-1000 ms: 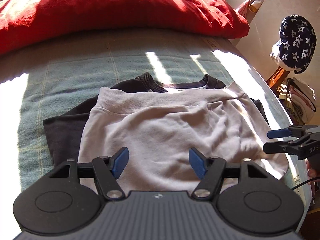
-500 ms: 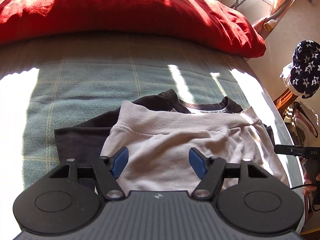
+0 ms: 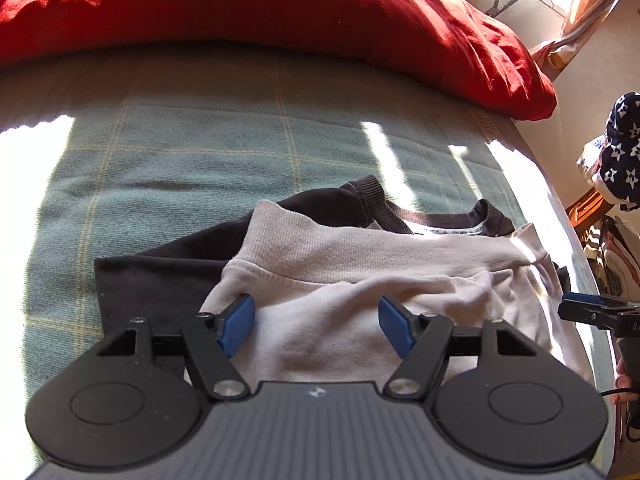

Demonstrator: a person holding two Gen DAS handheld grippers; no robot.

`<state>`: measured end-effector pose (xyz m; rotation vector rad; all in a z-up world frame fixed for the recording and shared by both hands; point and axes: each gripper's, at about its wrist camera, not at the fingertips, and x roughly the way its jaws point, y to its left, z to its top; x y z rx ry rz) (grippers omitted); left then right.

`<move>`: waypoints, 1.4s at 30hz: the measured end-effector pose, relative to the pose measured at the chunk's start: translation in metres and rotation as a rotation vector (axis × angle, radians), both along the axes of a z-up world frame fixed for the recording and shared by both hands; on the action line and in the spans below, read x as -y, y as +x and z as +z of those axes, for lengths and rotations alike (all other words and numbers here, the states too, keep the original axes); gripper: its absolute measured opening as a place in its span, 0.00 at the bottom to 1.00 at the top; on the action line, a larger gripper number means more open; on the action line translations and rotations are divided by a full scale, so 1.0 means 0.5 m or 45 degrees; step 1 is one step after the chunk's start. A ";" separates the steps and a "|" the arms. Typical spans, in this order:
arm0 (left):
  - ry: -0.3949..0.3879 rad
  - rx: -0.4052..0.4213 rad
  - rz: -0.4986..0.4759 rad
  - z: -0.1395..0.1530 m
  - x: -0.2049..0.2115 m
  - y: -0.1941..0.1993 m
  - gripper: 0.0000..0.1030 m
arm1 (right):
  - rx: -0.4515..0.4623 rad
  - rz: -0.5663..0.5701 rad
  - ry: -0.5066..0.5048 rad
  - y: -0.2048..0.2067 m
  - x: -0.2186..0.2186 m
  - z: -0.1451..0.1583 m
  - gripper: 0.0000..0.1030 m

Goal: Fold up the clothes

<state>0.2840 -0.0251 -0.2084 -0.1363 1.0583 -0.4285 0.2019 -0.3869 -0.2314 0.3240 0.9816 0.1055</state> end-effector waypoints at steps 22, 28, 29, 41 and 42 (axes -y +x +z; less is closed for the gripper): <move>0.352 0.231 -0.762 0.063 0.087 -0.356 0.69 | -0.166 0.342 -0.178 -0.223 -0.163 0.041 1.00; 0.380 0.247 -0.752 0.058 0.093 -0.377 0.69 | -0.231 0.332 -0.184 -0.247 -0.176 0.023 1.00; 0.388 0.248 -0.753 0.056 0.096 -0.379 0.69 | -0.234 0.344 -0.186 -0.248 -0.177 0.020 1.00; 0.550 0.334 -0.795 0.038 0.167 -0.413 0.69 | -0.246 0.490 -0.225 -0.257 -0.163 0.023 1.00; 0.585 0.350 -0.816 0.033 0.175 -0.418 0.69 | -0.243 0.497 -0.235 -0.258 -0.161 0.022 1.00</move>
